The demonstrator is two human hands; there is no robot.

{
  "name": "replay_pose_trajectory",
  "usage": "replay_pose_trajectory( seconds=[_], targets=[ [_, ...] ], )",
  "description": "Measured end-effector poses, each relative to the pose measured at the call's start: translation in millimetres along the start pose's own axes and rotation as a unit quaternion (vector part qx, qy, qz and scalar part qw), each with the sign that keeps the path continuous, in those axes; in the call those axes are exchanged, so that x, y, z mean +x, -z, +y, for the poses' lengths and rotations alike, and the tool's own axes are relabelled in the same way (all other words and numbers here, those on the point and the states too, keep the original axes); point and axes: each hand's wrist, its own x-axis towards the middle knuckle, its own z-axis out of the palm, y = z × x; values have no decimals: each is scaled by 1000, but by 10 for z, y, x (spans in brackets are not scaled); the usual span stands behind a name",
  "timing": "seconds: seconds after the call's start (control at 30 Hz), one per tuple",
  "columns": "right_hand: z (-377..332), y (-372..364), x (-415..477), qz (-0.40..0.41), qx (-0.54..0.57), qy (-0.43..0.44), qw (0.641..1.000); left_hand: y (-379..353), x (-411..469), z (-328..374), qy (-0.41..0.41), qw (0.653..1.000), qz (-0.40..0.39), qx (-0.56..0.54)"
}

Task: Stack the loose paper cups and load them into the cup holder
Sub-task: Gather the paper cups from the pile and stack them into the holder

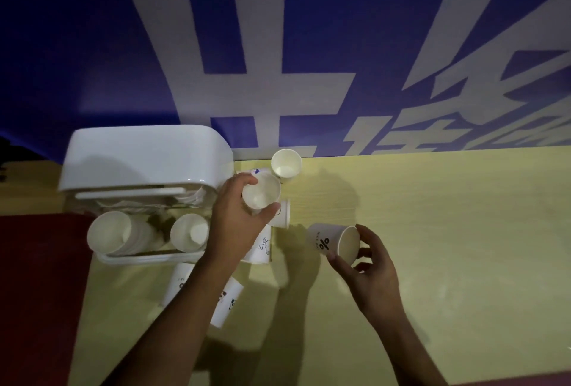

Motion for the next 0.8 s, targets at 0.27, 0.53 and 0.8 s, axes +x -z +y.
replay_pose_trajectory(
  seconds=[0.27,0.53,0.8],
  targets=[
    [-706,-753,-387,-22,-24,99,995,1071,-766,-350,26,998,-22,-55],
    [-1050,-1697,-543,-68,-75,219,970,1761,-1012,-964,15,998,11,-55],
    [-1201,-2084,-465,-83,-110,255,957,2095,-1067,-1277,28,997,27,-67]
  ],
)
